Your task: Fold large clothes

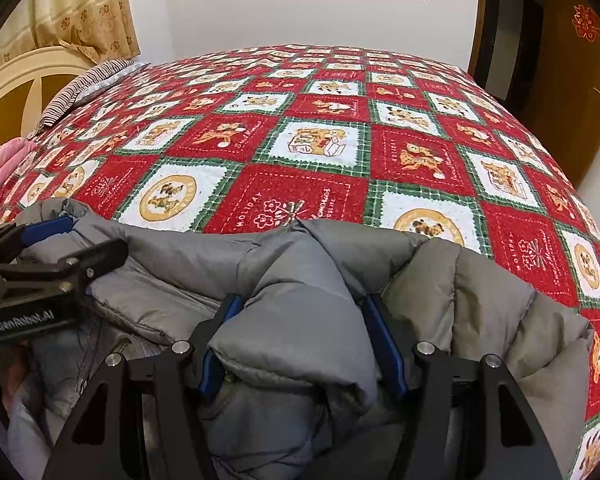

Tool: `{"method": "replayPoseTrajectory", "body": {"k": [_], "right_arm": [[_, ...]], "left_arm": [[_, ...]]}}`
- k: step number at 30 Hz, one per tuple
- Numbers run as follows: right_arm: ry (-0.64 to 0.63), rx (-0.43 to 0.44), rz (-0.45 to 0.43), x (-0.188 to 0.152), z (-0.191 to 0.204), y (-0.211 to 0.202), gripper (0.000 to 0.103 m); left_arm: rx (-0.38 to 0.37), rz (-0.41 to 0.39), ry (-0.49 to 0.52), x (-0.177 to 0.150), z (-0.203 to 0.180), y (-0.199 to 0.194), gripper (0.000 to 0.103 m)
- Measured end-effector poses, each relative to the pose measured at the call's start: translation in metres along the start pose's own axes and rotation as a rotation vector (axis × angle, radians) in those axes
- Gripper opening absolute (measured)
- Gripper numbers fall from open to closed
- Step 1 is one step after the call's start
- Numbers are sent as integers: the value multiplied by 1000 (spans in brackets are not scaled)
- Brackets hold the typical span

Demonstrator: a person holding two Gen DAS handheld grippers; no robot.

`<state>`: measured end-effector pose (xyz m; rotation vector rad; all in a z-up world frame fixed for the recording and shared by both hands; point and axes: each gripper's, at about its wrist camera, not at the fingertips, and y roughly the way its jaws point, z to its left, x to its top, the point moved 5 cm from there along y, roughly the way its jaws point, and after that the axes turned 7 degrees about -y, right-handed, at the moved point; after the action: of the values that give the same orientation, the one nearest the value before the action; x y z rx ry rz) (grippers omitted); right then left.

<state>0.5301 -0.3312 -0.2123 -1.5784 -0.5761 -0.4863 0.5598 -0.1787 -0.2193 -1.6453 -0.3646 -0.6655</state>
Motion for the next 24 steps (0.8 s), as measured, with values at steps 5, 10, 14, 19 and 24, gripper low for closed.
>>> {"method": "replayPoseTrajectory", "body": {"k": [5,10,14,19,24], "right_arm": [[-6,-6,5,0,0,0,62],[-18,-18,15,1,2,3,63],[-28,-28,20,1,3,3,63],[-36,-36,27,2,5,4,64],[-44,-46,32,2,6,5,64]], "left_arm": [[30,-3,20,-1,-2,3,97],[63,-10,41,-2,-6,4,98],[67,-11,44,-3,-7,5,98],[70,-7,51,-4,-7,6,98],[74,-9,53,-5,-7,6,99]]}}
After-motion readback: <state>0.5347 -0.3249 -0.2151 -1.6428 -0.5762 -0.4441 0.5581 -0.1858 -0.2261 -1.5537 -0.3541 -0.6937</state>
